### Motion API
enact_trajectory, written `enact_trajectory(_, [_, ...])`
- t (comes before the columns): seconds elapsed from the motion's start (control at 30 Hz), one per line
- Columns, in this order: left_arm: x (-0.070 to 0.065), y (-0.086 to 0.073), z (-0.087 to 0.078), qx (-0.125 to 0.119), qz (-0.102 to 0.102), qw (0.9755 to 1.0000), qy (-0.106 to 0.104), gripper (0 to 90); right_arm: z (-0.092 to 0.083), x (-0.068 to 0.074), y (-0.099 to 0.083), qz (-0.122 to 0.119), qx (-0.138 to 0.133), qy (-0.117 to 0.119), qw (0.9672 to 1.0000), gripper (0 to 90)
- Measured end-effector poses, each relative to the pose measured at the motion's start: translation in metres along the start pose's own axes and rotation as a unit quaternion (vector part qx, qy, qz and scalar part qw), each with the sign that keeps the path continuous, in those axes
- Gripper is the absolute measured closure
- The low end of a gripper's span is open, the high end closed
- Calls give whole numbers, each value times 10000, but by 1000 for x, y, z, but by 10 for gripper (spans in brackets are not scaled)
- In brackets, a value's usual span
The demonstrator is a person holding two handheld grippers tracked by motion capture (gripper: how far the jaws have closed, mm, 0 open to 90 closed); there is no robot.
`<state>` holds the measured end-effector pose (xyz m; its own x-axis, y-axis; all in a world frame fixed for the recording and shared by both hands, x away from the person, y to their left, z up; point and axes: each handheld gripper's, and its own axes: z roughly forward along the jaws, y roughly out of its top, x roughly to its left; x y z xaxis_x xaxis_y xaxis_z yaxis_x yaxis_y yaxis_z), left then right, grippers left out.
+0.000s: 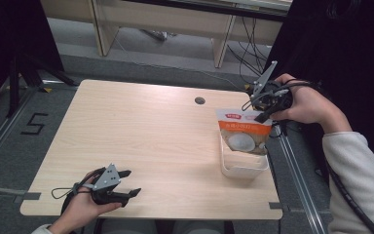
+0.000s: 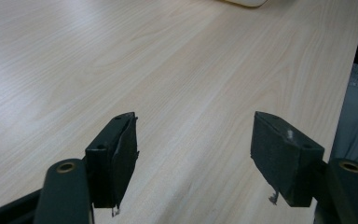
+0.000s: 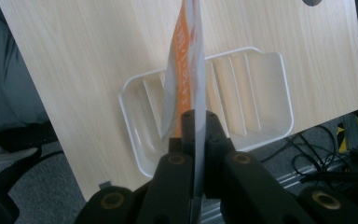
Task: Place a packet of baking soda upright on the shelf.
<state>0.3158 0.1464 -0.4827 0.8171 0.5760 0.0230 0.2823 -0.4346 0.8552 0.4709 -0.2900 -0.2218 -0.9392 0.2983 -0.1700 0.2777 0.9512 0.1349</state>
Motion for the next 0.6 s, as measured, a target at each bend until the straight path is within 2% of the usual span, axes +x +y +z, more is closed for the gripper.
enact_trajectory(0.03, [0, 0, 0, -3, -26, 10000, 7, 311, 1, 0, 0, -19, 15, 16, 10000, 900])
enact_trajectory(0.07, [-2, -1, 0, -4, -149, 9999, -1, 311, 2, 0, 0, 8, 43, 26, 10000, 900])
enact_trajectory(0.23, [0, 0, 0, -2, -8, 10000, -3, 311, 6, -1, -1, -6, 91, -7, 10000, 900])
enact_trajectory(0.27, [-2, -1, 0, 1, -144, 9999, -2, 311, 8, -2, -1, -72, 82, 18, 9999, 900])
enact_trajectory(0.37, [0, 0, 0, 4, 5, 10000, 24, 311, 11, -1, 0, -28, 104, 32, 9999, 900])
enact_trajectory(0.43, [0, 0, 0, 1, -6, 10000, -3, 311, 14, -2, 0, -72, 102, 59, 9999, 900])
enact_trajectory(0.47, [-1, 0, 0, -1, -119, 9999, 19, 311, 16, -2, 0, -110, 145, 55, 9998, 900])
enact_trajectory(0.5, [-1, 0, 0, -1, -119, 9999, 19, 311, 16, -2, 0, -110, 145, 55, 9998, 900])
enact_trajectory(0.53, [0, 0, 0, -3, 1, 10000, 13, 311, 17, -2, 0, -101, 166, 65, 9998, 900])
enact_trajectory(0.6, [0, 0, 0, -3, -6, 10000, -3, 311, 19, -2, 0, -115, 196, 64, 9997, 900])
